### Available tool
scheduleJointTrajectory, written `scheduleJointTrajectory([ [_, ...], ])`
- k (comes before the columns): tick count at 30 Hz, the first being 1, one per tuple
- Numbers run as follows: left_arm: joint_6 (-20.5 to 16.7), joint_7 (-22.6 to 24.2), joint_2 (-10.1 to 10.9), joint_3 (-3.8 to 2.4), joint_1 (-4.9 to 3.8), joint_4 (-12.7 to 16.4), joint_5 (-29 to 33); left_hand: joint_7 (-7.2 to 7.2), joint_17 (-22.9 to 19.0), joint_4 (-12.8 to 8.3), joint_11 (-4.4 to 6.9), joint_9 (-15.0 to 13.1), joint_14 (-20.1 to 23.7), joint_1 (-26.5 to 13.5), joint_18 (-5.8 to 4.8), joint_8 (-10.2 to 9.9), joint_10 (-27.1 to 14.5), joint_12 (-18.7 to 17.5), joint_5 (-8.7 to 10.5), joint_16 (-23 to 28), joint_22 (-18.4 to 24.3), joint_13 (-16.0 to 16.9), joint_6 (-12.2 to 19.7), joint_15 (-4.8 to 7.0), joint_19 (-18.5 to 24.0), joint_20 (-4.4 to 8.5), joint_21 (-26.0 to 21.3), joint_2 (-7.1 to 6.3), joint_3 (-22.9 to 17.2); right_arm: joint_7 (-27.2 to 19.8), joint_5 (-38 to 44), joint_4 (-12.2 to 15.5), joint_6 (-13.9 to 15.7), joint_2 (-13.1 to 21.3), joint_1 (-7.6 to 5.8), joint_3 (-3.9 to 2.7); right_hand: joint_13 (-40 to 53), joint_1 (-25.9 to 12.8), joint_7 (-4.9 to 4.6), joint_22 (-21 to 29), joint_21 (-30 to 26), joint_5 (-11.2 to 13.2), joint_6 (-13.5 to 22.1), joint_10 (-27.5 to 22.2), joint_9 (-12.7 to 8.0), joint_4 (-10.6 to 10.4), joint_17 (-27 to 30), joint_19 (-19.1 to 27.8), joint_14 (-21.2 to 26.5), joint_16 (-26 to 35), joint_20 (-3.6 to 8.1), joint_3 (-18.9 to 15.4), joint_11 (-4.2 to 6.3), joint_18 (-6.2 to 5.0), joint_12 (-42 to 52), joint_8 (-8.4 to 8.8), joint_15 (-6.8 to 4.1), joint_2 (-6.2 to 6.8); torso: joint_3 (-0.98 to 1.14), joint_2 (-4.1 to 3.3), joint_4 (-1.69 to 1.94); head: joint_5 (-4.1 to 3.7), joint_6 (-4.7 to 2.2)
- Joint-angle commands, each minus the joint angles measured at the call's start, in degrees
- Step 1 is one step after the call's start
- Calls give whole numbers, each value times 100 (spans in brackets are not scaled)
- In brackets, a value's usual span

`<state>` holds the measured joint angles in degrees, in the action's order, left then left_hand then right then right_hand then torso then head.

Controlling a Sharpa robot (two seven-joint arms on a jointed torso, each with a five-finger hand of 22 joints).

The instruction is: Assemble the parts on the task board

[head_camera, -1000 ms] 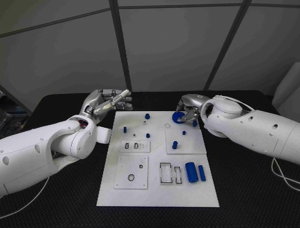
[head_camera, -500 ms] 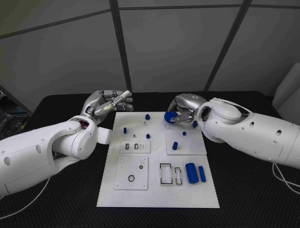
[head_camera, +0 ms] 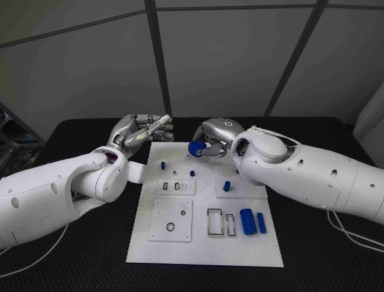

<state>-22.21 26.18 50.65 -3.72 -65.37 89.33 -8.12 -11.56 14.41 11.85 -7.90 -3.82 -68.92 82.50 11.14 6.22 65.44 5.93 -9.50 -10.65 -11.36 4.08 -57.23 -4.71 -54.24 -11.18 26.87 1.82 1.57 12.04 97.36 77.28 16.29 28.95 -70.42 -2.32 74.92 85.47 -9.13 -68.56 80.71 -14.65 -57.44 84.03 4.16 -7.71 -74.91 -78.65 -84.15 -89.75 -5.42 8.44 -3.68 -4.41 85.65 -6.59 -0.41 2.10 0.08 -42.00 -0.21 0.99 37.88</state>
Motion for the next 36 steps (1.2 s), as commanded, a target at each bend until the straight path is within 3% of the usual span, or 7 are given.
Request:
scheduleJointTrajectory([
  [1, 63, 22, -9, -6, -9, 7, -24, -8, 6, -5, -9, -1, -30, -34, -71, -39, 29, -32, 28, 36, -7, 4, -37, -16, 12, 0, 10, -20, 4, 19, 129, -123, 113, -137, -9, 19, 1140, -55, 106, -5, 14, -22, -173, 330, 32, -4, -1509, -30, -585, -25, 6, 35, 51, 32, 34, -40, -44, -1, 3, -3, -1, 16, 12],
  [9, 62, 22, -17, -7, -10, 12, -24, -8, 6, -5, -9, -1, -30, -34, -71, -39, 29, -32, 28, 36, -7, 4, -37, -16, 12, 0, 10, -20, 4, -38, 133, -412, 52, -428, 1, 86, 1137, -63, 106, -8, 15, -23, -172, 328, 31, -4, -1509, -31, -585, -25, 7, 44, 51, 33, 31, -35, -44, -3, 6, 3, -2, 23, 45],
  [12, 63, 25, -24, -7, -11, 11, -24, -11, 13, -7, -12, 1, -27, -29, -72, -47, 27, -44, 28, 47, -7, 2, -35, -18, 16, 0, 10, -19, 0, -64, 131, -529, 43, -514, 21, 122, 1141, -73, 105, -4, 14, -27, -167, 330, 29, -2, -1509, -28, -585, -25, 7, 55, 51, 32, 35, -28, -44, -2, 5, 2, -2, 14, 94],
  [18, 60, 26, -40, -7, -12, -2, -24, -11, 13, -7, -12, 1, -27, -29, -72, -47, 27, -44, 28, 47, -7, 2, -35, -18, 16, 0, 10, -19, 0, -105, 128, -717, 21, -657, 86, 152, 1142, -79, 103, -11, 17, -30, -162, 330, 27, 2, -1509, -31, -585, -25, 7, 68, 50, 33, 34, -21, -44, -1, 14, 3, -9, 48, 84],
  [21, 57, 26, -44, -7, -12, -2, -24, -11, 13, -7, -12, 1, -27, -29, -72, -47, 27, -44, 28, 47, -7, 2, -35, -18, 16, 0, 10, -19, 0, -115, 128, -796, 7, -709, 105, 157, 1139, -88, 100, -11, 17, -31, -155, 328, 24, 5, -1509, -31, -585, -25, 7, 79, 48, 33, 31, -12, -43, 3, 13, 2, -7, 33, 160],
  [36, 56, 21, -65, -7, -13, -3, -24, -12, 16, -8, -13, 1, -26, -28, -73, -50, 27, -48, 28, 51, -7, 2, -35, -19, 18, 0, 9, -19, -1, -194, 98, -1074, -197, -854, 127, 164, 1109, -215, 54, 3, 10, 9, -70, 296, 0, 29, -1509, -15, -585, -25, -13, 151, 8, 31, -11, 81, -14, 80, 13, 8, -14, 75, 149],
])
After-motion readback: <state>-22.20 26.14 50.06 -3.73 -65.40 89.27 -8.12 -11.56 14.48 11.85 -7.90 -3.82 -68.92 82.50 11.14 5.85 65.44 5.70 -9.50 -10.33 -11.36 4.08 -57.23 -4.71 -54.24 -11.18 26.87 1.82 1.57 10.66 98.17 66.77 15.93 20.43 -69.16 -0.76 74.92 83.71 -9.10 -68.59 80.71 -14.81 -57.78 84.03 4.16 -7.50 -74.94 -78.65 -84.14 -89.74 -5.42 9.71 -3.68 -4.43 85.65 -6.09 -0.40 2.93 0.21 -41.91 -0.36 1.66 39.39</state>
